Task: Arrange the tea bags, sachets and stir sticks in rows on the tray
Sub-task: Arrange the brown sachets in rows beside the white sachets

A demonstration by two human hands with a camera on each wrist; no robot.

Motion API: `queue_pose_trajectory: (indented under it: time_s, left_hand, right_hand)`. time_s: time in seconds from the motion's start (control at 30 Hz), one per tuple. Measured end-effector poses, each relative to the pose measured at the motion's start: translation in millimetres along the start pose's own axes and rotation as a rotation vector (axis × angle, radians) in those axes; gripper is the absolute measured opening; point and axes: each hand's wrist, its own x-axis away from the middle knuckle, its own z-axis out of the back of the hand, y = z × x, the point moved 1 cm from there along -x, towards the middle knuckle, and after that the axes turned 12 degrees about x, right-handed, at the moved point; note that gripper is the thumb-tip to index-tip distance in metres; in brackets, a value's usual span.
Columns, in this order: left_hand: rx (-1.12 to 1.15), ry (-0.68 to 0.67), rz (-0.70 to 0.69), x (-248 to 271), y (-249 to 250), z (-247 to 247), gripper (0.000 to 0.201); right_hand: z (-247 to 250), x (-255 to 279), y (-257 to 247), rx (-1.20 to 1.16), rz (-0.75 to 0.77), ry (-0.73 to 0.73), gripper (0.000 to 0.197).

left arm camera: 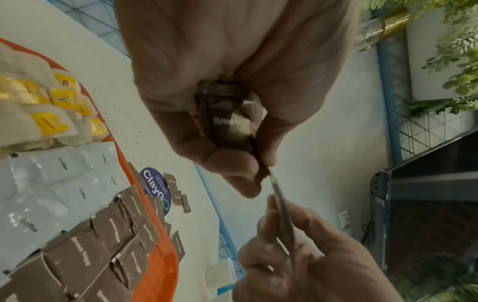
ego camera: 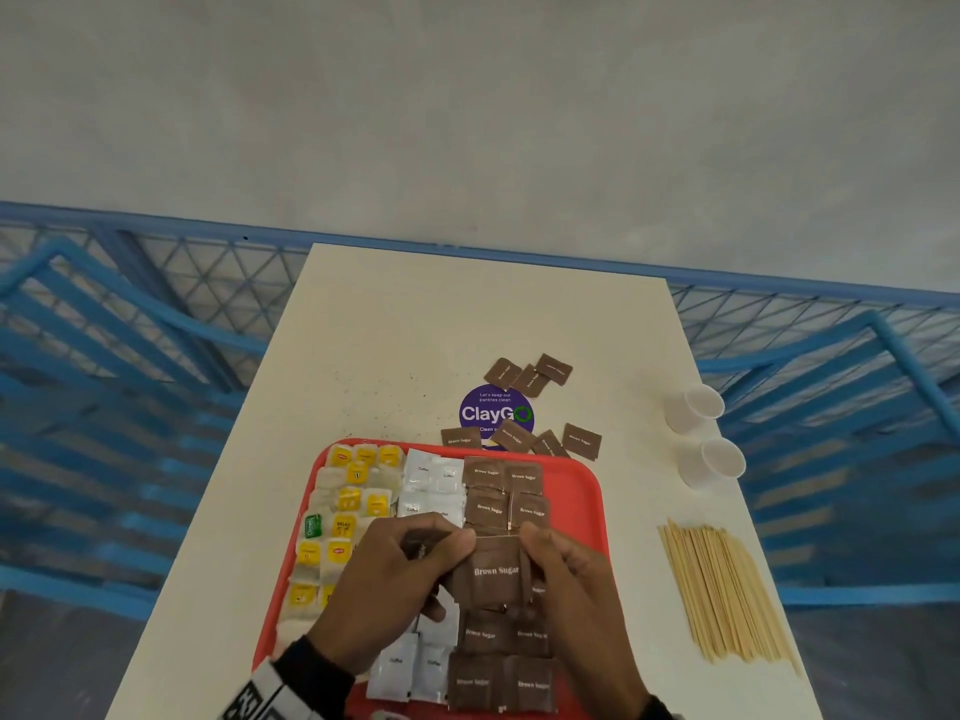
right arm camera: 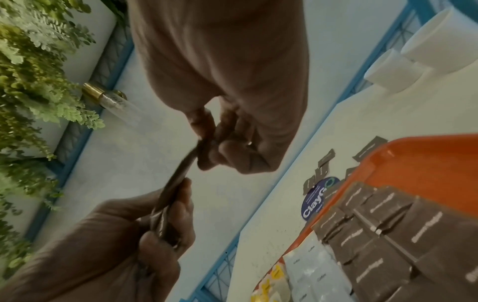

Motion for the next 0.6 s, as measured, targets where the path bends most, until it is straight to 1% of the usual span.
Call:
queue_pose_trajectory:
  time_s: [0.03,0.13,0.17,0.27,0.3,0.37,0.4,0.43,0.5,0.6]
  left_hand:
    - [0.002,0.012,0.001,0,-1,1,0.020]
    - [0.001,0.056,0.002,-3,-3,5,0.023]
    - [0.001,0.062,0.005,-4,-4,7,0.022]
    - [0.026,0.086,0.027,-7,-5,8,0.021]
    - [0.034,0.080,0.035,-8,-5,8,0.021]
    - [0.036,0.035,0.050,-9,-6,6,0.022]
    - [0.027,0.011,0.055,-10,-6,3,0.022]
    - [0.014,-0.002,0.057,-11,-7,2,0.023]
    - [-0.002,0.016,0.059,-14,-8,0,0.024]
    - [0.045,0.114,0.099,-19,-10,6,0.026]
  right_hand:
    - [3,1,0,0.012,0.018,-0.029,0.026]
    - [13,6,2,0.039,0.029,-0.111,0.006]
    - [17,7,4,0.052,0.024,-0.118,0.005]
    - [27,5,8,0.104,0.022,-0.073,0.015]
    - [29,3,9,0.114,0.030,-0.059,0.021]
    - [29,-2,8,0.112,0.039,-0.090,0.031]
    - [26,-4,6,0.107,0.046,-0.124,0.028]
    - [23,-8,6,0.103,0.058,-0.153,0.019]
    - [20,-16,5,0.107,0.054,-0.162,0.004]
    - [28,-45,16,0.148,0.034,-0.107,0.009]
